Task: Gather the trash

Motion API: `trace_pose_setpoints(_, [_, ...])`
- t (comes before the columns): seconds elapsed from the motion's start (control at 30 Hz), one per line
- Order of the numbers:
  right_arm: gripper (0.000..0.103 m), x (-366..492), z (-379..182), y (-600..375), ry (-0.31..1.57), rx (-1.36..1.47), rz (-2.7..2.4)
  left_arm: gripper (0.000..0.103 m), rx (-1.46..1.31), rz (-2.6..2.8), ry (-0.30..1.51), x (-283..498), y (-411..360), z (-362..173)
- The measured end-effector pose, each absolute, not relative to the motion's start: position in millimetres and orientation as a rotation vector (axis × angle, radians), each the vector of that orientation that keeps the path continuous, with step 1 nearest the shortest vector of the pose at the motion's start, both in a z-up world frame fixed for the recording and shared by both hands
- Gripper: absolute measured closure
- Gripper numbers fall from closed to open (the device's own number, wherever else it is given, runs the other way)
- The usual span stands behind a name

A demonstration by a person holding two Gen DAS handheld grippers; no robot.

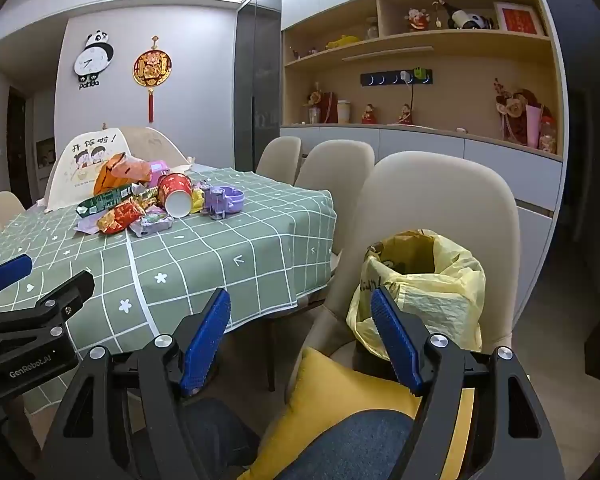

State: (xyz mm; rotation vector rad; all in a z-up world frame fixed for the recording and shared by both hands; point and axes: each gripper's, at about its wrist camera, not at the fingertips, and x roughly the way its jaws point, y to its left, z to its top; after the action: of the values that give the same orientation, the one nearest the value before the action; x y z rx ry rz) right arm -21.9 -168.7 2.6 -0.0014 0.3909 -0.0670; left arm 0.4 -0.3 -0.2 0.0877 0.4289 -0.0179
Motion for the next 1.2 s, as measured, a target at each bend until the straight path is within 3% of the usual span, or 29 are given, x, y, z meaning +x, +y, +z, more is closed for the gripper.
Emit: trace_pose_setpoints(1.2, [0.034, -16.3, -3.4, -169.4, 0.419, -0.003, -0.082, 0.013, 0.093, -0.027, 0.452, 1.8, -2.5, -9.9])
